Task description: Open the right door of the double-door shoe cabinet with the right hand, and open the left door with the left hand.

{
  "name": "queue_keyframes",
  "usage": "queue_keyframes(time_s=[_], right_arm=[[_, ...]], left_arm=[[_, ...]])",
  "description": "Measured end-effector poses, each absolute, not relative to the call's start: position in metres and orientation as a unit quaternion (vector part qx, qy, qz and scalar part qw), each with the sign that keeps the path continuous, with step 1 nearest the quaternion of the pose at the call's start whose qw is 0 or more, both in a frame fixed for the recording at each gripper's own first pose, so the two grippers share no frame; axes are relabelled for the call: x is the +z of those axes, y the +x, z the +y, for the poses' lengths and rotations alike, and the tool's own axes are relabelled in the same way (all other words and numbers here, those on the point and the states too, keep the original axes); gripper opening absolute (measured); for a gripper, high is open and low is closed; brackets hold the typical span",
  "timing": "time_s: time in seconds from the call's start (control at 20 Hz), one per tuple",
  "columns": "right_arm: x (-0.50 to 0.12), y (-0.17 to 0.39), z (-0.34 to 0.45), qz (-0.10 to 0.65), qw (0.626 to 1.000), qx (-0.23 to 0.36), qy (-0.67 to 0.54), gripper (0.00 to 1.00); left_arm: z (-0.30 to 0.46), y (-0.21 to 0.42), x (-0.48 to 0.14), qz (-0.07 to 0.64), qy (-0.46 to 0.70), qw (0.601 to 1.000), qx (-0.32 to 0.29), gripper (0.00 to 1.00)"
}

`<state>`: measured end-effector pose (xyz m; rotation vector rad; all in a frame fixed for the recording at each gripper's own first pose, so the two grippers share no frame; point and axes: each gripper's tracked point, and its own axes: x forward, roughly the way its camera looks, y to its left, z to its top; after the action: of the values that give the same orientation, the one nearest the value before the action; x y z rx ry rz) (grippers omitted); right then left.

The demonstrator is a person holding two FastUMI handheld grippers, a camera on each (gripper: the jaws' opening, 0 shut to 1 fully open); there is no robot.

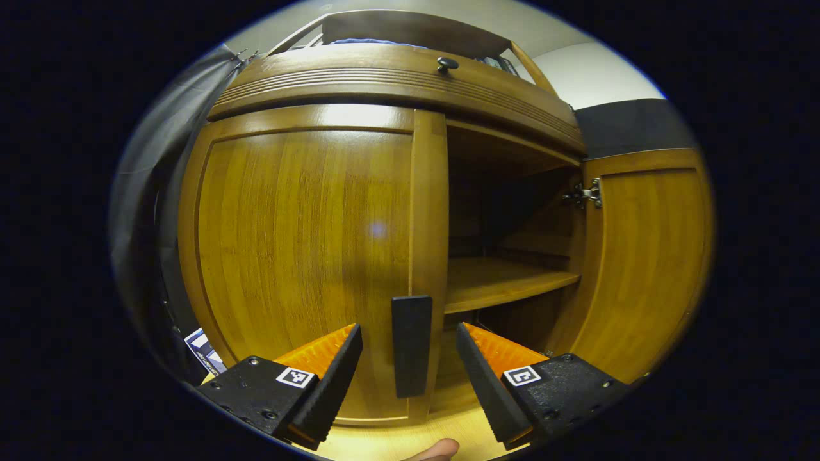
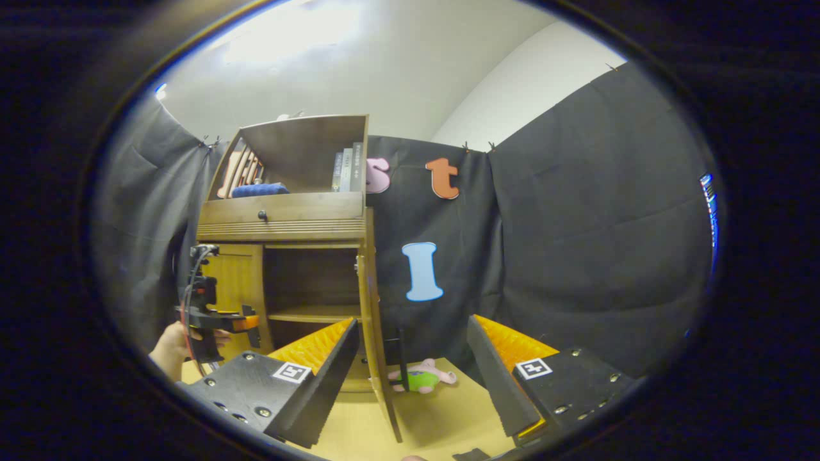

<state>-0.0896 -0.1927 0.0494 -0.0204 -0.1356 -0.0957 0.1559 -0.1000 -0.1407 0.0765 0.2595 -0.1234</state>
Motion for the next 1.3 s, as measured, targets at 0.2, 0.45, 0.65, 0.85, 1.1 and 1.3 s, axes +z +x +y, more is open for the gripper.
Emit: queue_keyframes(time_s=[0.2,0.45,0.65,0.85,1.1,1.3], right_arm=[[0.053,-0.091,-0.17,-0.067,0.997,-0.023,-0.008,1.0],[0.05,-0.093,-0.158,-0.057,0.998,-0.027,-0.015,1.0],[0.049,-0.093,-0.147,-0.048,0.999,-0.023,0.003,1.0],[0.05,-0.098,-0.133,-0.048,0.999,-0.004,0.0,1.0],[0.046,-0.098,-0.136,-0.04,0.999,-0.011,0.002,1.0],[0.039,-0.096,-0.126,-0.036,0.999,0.011,0.007,1.0]], left_arm=[[-0.105,0.17,-0.153,0.132,0.051,0.987,-0.08,0.62],[-0.106,0.171,-0.151,0.143,0.049,0.985,-0.087,0.34],[-0.105,0.169,-0.153,0.153,0.048,0.983,-0.086,0.32],[-0.108,0.163,-0.152,0.162,0.04,0.98,-0.107,0.31],[-0.112,0.161,-0.15,0.165,0.033,0.977,-0.133,0.32],[-0.113,0.16,-0.144,0.165,0.037,0.975,-0.144,0.32]])
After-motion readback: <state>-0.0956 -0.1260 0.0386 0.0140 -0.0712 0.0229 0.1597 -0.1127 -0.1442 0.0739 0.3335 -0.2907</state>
